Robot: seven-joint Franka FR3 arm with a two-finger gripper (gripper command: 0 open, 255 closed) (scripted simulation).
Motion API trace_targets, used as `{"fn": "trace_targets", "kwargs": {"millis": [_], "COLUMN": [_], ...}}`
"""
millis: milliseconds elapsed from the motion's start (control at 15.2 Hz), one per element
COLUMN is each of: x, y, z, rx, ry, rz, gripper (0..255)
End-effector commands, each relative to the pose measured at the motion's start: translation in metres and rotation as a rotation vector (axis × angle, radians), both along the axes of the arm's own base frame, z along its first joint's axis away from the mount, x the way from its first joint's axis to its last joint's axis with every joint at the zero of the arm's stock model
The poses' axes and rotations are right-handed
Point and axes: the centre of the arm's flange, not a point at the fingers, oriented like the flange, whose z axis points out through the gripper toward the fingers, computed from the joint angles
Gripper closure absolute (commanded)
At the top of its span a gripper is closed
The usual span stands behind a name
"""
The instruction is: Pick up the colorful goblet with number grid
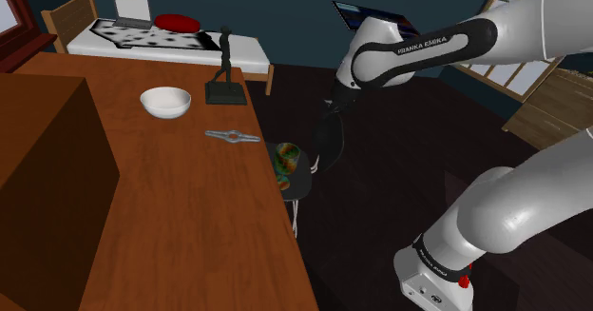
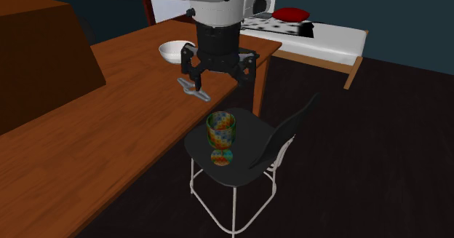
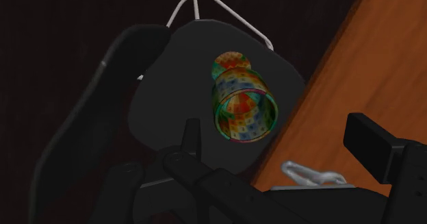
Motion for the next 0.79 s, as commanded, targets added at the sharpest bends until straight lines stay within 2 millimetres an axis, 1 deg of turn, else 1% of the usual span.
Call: {"fn": "trace_targets", "kwargs": {"millis": [0, 726], "x": [0.014, 0.09], "y": [-0.003, -0.018], "z": [-0.02, -0.144], "rx": [-0.002, -0.013], "ry": [-0.001, 0.005], "rz": [0.0, -0.002], "gripper": [0, 0]}}
